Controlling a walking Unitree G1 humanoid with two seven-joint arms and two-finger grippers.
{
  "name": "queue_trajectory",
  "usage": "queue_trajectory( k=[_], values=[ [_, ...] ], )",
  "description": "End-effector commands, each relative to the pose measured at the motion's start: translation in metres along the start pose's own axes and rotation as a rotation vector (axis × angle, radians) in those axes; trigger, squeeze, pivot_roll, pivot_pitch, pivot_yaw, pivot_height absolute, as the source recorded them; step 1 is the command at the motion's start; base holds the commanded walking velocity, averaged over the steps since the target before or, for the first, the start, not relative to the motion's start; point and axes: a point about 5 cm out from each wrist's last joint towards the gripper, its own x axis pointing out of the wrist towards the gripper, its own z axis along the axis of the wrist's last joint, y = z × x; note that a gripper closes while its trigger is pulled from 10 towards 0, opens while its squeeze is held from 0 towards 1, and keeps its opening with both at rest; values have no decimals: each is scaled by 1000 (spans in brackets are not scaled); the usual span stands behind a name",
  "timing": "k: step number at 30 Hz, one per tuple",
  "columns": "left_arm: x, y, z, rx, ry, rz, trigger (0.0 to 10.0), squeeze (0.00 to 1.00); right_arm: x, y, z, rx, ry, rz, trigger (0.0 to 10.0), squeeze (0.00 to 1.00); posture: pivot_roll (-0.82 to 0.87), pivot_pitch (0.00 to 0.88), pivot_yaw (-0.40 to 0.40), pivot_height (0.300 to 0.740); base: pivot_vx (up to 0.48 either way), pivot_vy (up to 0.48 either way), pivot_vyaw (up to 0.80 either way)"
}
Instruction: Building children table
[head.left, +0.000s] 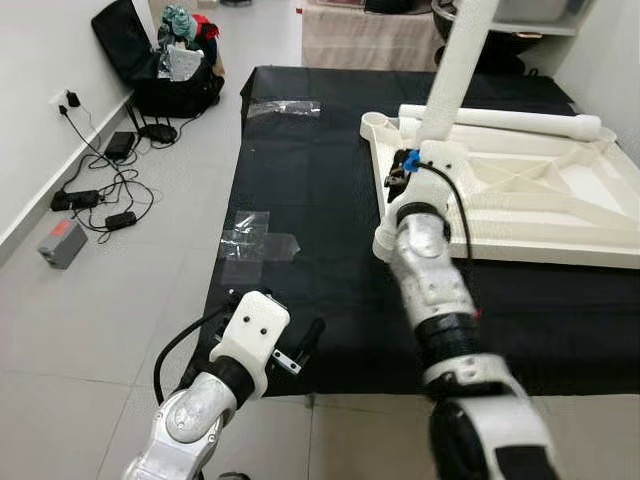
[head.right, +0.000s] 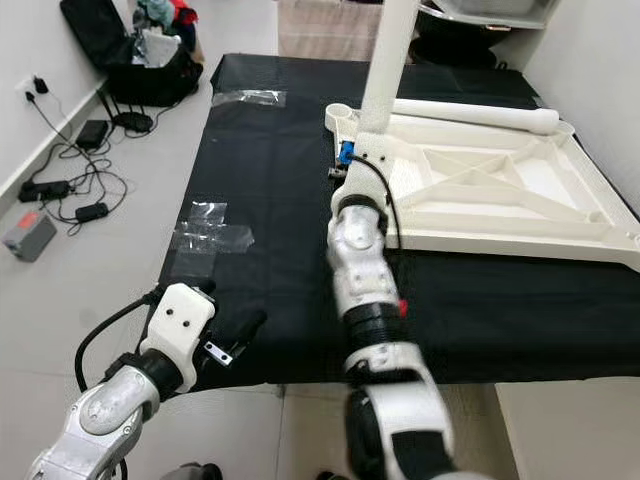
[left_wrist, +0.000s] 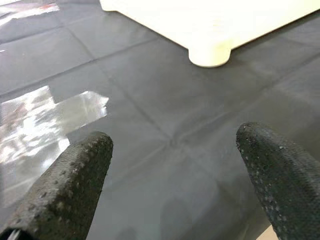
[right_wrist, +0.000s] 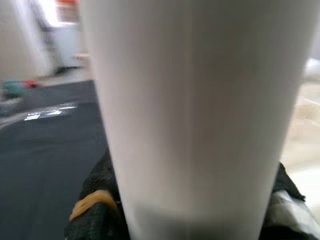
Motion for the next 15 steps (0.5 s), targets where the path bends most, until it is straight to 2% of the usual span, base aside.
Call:
queue_trajectory(
  k=[1,3,5,6,7,8,9,12,13,14,15],
  values=[
    [-1,-3,-4,-1,18,-5,10000,0,-12,3,-21,2,137,-112,0,0,116,162,-55,740,0,0,0],
    [-1,-4,-5,-1,21,-10,10000,0,-17,15,-21,12,153,-75,0,0,113,163,-52,740,0,0,0],
    [-2,-5,-5,-1,22,-12,10000,0,-20,18,-20,19,158,-66,0,0,113,163,-52,740,0,0,0],
    [-1,-6,-5,-3,22,-13,10000,0,-21,22,-18,27,157,-25,10000,0,116,163,-58,740,0,0,0],
    [-1,-6,-5,-3,22,-13,10000,0,-21,22,-18,27,157,-25,10000,0,116,163,-58,740,0,0,0],
    [-1,-6,-5,-4,22,-13,10000,0,-22,27,-16,42,149,27,10000,0,115,165,-60,740,0,0,0],
    [-1,-6,-5,-6,22,-12,10000,0,-23,28,-13,54,135,54,10000,1000,112,166,-58,740,0,0,0],
    [-1,-6,-6,-8,23,-11,10000,0,-23,27,-9,70,109,94,10000,1000,107,167,-56,740,0,0,0],
    [0,-6,-6,-9,24,-12,10000,0,-20,19,-7,63,91,94,10000,1000,104,167,-55,740,0,0,0],
    [0,-6,-6,-9,24,-12,10000,0,-20,19,-7,63,91,94,10000,1000,104,167,-55,740,0,0,0],
    [1,-6,-6,-8,24,-13,10000,0,-18,12,-7,56,89,86,10000,0,104,167,-55,740,0,0,0]
  ],
)
